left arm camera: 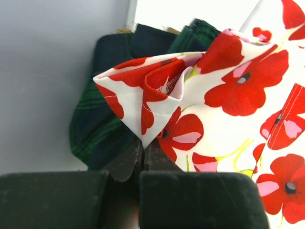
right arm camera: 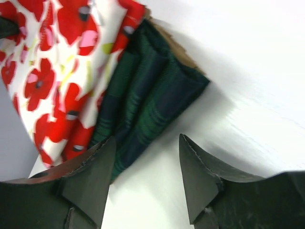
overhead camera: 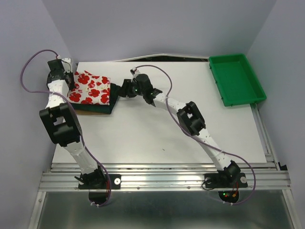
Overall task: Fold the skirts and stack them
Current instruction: Neatly place the folded skirt to the corner
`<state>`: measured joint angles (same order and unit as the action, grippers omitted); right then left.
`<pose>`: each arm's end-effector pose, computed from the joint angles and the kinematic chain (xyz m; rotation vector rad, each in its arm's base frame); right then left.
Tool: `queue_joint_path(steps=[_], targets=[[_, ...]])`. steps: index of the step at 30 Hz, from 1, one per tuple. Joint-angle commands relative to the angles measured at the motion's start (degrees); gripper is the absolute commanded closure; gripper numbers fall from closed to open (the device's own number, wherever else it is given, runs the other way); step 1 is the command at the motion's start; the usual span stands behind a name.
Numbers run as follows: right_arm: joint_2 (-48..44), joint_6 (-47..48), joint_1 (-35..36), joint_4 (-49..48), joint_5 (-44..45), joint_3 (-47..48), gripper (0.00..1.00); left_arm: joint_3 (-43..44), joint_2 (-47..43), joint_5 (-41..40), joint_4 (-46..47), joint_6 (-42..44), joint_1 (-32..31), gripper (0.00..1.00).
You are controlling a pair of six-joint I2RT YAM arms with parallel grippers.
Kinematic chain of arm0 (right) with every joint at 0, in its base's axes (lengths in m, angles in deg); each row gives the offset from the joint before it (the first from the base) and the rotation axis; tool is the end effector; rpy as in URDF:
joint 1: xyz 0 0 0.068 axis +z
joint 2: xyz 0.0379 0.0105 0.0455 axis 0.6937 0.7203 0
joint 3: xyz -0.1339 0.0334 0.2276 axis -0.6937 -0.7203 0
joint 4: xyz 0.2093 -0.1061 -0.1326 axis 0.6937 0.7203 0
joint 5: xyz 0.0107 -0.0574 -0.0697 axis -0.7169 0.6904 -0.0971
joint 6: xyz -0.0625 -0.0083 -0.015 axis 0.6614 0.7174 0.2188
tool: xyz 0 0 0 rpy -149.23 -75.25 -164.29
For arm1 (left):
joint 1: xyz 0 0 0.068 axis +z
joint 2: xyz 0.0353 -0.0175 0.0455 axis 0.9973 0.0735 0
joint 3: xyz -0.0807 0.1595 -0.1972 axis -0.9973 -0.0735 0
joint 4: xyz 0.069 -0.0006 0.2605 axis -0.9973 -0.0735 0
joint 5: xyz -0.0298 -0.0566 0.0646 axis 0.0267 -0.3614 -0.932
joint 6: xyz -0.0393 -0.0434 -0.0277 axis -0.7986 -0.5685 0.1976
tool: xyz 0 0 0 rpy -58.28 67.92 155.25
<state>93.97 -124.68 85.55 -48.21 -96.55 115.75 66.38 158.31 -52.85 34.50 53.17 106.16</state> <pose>0.4605 0.4314 0.1468 -0.3471 1.9720 1.2321 0.4335 0.1572 0.2699 -0.0427 2.2137 0.2762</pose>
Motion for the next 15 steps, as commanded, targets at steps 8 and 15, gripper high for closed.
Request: queue_joint_path(steps=[8,15], targets=[[-10.08,4.47,-3.48,1.97,-1.49,-9.14,0.18,4.57,0.76,-1.9,2.31,-0.6,2.29,0.91],[-19.91,9.57,-7.25,6.01,-2.9,-17.92,0.0,6.42,-2.48,-1.99,1.25,-1.05,2.12,0.47]])
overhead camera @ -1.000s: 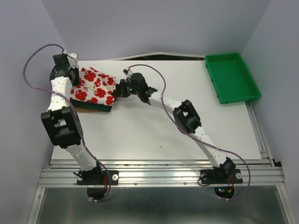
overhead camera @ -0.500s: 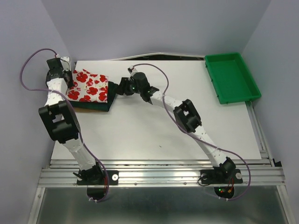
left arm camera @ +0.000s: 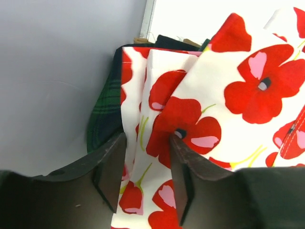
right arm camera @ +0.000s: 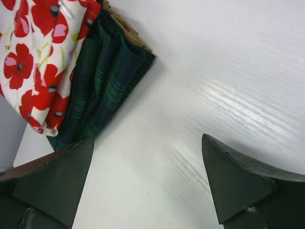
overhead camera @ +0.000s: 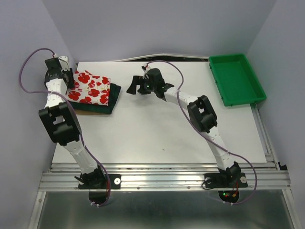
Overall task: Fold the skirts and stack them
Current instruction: Neatly place the folded skirt to the corner
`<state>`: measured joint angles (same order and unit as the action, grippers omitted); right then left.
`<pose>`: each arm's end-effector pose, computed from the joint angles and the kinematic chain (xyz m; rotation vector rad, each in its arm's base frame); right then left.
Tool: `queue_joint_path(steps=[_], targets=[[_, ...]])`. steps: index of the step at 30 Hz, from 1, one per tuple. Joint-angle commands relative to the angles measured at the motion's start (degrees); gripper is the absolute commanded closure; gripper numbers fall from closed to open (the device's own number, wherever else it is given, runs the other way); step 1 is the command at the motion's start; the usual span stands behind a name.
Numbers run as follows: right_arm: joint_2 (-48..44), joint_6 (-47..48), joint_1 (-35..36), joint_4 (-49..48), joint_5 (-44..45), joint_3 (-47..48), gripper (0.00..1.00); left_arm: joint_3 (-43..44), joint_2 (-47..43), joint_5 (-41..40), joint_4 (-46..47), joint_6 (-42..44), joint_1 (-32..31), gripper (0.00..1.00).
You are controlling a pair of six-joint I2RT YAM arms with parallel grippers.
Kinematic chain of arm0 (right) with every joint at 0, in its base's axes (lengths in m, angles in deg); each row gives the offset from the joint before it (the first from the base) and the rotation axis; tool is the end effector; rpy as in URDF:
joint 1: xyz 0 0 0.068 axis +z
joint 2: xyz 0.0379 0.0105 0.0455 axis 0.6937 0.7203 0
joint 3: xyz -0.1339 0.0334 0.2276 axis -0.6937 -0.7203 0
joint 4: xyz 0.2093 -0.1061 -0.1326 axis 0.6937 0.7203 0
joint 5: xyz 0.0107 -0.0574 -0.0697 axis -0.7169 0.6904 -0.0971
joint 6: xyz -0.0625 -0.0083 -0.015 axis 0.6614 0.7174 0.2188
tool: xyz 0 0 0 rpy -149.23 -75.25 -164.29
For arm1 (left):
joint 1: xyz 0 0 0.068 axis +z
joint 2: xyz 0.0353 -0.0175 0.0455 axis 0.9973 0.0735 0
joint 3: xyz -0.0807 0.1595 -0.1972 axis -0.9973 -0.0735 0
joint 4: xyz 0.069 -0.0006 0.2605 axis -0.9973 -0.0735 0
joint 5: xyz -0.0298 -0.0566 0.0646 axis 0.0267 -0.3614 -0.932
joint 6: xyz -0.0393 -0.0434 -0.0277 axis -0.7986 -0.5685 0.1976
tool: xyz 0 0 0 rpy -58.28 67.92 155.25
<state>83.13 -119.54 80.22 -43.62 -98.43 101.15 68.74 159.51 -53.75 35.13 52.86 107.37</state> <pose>0.4710 0.3684 0.1559 -0.3487 2.0916 1.1055 0.4369 0.1699 0.2766 -0.0787 2.1854 0.3114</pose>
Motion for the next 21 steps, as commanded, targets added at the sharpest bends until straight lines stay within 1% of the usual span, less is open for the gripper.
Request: queue_joint_path(steps=[1,2,3,4,5,6,7,8,9,11,12,16,17,18,19,21], targets=[[-10.56,5.65,-2.97,2.47,-1.11,-6.2,0.0,5.46,-4.13,-2.05,-0.17,-0.39,0.92,0.45],[-11.97,6.1,-2.98,2.83,-1.29,-7.97,0.0,6.26,-4.66,-2.58,-0.7,-0.13,0.92,0.42],[-15.12,6.45,-4.03,2.92,-1.64,-9.73,0.0,6.96,-5.1,-2.59,-1.14,0.14,0.92,0.41],[-16.63,6.98,-4.65,2.92,-2.07,-11.58,0.0,7.58,-6.49,-2.59,-1.49,0.66,0.92,0.34],[-18.21,8.12,-5.87,4.92,-3.12,-15.16,0.0,7.85,-7.55,-2.59,-1.67,1.27,0.92,0.33],[-20.92,9.0,-6.49,5.81,-3.74,-16.5,0.0,7.76,-9.74,-2.59,-1.67,2.41,0.92,0.28],[-22.26,9.79,-7.19,6.77,-4.27,-17.91,0.0,7.76,-10.72,-2.59,-1.67,3.03,0.83,0.16],[-23.75,11.8,-8.42,8.52,-4.54,-20.79,0.0,7.67,-11.86,-2.06,-1.85,3.47,0.83,0.15],[-25.33,12.95,-9.04,9.15,-4.71,-22.48,0.0,7.59,-12.83,-1.89,-1.76,3.83,0.74,0.02],[-30.16,14.97,-10.36,11.43,-4.11,-25.64,0.0,7.76,-15.64,0.38,-2.2,5.41,0.21,0.01],[-33.48,16.29,-12.11,12.05,-3.93,-28.88,0.0,7.85,-17.04,1.18,-2.37,6.02,-0.48,0.01],[-39.66,18.58,-17.74,15.04,-3.75,-36.19,0.0,7.67,-18.81,-0.12,-5.01,10.5,-5.75,0.01],[-42.72,19.63,-18.79,16.0,-3.14,-37.6,0.0,6.28,-19.16,-2.04,-4.92,10.86,-9.42,0.01],[-44.31,20.08,-19.93,16.45,-2.7,-38.92,0.0,5.4,-20.29,-2.58,-4.49,11.04,-11.37,0.01],[-45.81,20.69,-21.86,17.15,-2.26,-41.63,0.0,4.26,-20.83,-4.76,-3.01,11.12,-15.65,0.01],[-50.28,22.09,-23.72,17.51,-0.76,-44.36,0.0,1.45,-21.79,-5.13,-1.94,10.78,-19.98,0.01]])
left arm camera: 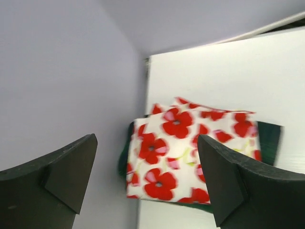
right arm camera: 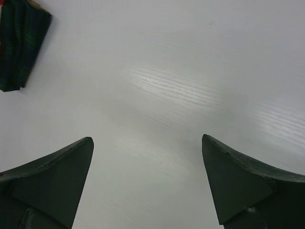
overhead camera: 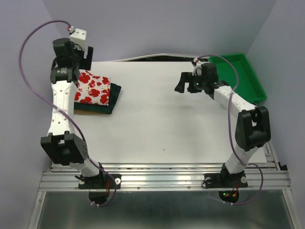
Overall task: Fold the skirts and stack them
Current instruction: Neatly place the folded skirt to the corner
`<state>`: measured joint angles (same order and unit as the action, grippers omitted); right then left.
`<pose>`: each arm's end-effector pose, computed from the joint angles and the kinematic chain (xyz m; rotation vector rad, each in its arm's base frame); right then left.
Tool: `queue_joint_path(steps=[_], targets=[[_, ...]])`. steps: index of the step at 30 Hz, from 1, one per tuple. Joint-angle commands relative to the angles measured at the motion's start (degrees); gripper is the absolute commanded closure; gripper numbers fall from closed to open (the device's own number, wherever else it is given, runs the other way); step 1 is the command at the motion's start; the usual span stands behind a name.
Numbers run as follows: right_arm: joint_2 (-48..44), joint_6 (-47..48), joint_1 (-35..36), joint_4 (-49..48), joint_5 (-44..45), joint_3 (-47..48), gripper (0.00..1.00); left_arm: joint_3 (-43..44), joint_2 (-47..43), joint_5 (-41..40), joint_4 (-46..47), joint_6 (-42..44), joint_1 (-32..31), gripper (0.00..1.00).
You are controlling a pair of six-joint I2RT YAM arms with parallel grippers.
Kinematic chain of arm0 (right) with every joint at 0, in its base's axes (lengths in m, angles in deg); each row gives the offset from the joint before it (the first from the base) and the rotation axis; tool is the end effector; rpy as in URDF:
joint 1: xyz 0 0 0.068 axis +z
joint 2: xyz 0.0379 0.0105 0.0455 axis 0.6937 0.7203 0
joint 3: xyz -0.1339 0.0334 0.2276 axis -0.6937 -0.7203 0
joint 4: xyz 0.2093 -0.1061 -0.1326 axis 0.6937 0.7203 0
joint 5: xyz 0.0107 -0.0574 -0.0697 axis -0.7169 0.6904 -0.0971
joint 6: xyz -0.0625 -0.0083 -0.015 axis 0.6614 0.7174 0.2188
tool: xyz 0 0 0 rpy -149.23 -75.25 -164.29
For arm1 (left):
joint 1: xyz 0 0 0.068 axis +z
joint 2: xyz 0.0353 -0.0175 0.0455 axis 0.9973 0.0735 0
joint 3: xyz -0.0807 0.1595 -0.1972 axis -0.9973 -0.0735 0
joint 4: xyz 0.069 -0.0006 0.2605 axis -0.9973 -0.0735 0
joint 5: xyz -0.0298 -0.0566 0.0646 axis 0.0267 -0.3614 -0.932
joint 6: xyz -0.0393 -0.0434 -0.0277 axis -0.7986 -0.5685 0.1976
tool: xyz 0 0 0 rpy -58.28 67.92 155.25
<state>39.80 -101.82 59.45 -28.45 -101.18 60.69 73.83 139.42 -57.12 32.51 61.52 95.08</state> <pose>0.4080 0.1345 0.2519 -0.2761 2.2028 0.7413 0.3736 0.0614 0.4476 0.2346 1.7818 0.4260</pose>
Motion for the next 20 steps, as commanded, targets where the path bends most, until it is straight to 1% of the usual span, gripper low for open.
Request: queue_joint_path(steps=[1,3,5,8,9,11,14,17,20], targets=[[-8.38,4.72,-4.79,2.43,2.52,-6.71,0.0,-4.36,-1.63,-1.33,1.3,1.6,-9.2,0.01],[-11.71,4.73,-6.38,2.6,2.61,-9.53,0.0,-6.03,-1.28,-0.28,1.48,-1.37,-15.51,0.01],[-14.09,3.68,-7.61,2.78,1.48,-14.08,0.0,-9.26,-0.92,4.27,1.91,-4.63,-19.73,0.01],[-16.38,3.5,-7.62,1.82,-0.81,-19.28,0.0,-14.98,-2.24,6.13,6.81,-7.28,-23.44,0.01],[-17.0,3.24,-7.62,1.2,-1.17,-22.78,0.0,-18.65,-2.68,6.49,7.8,-8.68,-25.19,0.01],[-18.58,3.41,-7.62,0.49,-0.65,-25.35,0.0,-23.41,-3.12,8.33,9.91,-9.13,-26.61,0.01],[-20.16,3.94,-7.62,0.32,-0.55,-28.17,0.0,-27.64,-3.21,8.08,11.32,-9.22,-28.54,0.01],[-21.49,4.02,-7.62,-0.47,-1.26,-29.06,0.0,-29.67,-4.0,7.28,12.73,-9.74,-28.99,0.01],[-21.05,3.67,-7.62,0.14,-1.87,-27.83,0.0,-29.77,-4.61,6.94,12.82,-9.75,-28.99,0.01]])
